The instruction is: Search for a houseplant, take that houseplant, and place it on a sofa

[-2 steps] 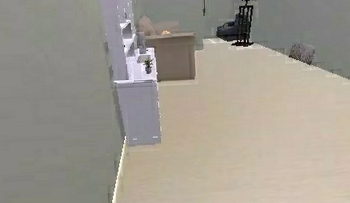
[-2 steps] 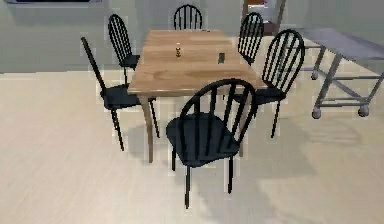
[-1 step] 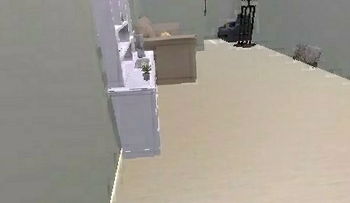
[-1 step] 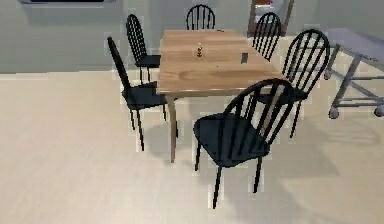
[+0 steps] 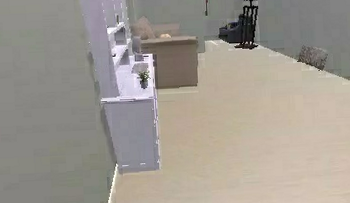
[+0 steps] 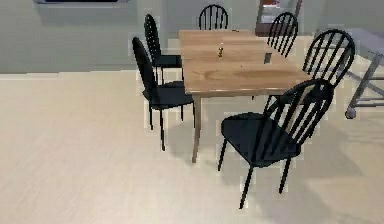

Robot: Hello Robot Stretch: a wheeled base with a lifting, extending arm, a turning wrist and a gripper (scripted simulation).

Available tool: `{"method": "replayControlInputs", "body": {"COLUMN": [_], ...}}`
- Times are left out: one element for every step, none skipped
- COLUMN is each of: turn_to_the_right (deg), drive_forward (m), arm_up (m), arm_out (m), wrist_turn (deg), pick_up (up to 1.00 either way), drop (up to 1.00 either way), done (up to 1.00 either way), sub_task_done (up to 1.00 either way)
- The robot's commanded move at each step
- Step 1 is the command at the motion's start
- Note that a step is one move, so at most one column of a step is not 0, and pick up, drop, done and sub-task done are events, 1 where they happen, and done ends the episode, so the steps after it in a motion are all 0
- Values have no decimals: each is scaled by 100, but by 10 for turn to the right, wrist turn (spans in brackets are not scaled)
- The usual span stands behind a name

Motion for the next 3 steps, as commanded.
{"method": "replayControlInputs", "body": {"turn_to_the_right": [450,450,0], "drive_forward": [0,0,15], "arm_up": [0,0,0], "arm_out": [0,0,0], "wrist_turn": [0,0,0], "pick_up": [0,0,0], "drop": [0,0,0], "done": [0,0,0], "sub_task_done": [0,0,0]}}
